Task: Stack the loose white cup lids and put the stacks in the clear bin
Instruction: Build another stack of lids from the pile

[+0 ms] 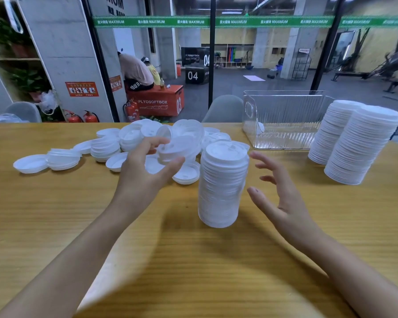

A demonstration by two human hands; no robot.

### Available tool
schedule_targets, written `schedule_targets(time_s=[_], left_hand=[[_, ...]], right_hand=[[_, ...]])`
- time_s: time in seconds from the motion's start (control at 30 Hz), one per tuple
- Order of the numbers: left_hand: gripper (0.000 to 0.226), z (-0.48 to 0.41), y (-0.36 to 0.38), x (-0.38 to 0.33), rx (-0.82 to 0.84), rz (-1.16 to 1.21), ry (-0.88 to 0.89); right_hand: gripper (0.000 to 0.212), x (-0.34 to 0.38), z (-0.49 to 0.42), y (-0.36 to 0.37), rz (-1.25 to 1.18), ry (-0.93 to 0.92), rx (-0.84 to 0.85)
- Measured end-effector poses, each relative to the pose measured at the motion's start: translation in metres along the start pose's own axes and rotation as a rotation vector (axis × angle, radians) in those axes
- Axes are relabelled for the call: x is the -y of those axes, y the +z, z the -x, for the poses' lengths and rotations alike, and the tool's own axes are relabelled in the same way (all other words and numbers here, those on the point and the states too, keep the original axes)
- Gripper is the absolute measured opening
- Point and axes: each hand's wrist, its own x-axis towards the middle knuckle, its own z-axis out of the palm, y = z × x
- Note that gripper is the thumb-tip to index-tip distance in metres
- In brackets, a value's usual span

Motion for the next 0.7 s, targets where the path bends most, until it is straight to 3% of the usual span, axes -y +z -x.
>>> schedule_targets(time_s=[0.13,0.3,0.7], left_hand=[[0.050,-0.004,0.013,-0.026,0.104,0.072,0.075],[0.048,-0.005,0.035,-0.039,0.216,0.014,0.124],[0.047,-0.003,0.038,-0.036,0.223,0.009,0.127]], right_hand=[[0.054,0.002,-0.001,-0.001,0.030,-0.066,0.021],[0.059,0.001,-0.001,-0.003,-0.012,-0.016,0.026],[0.057,0.001,-0.001,-0.003,-0.003,-0.016,0.035]])
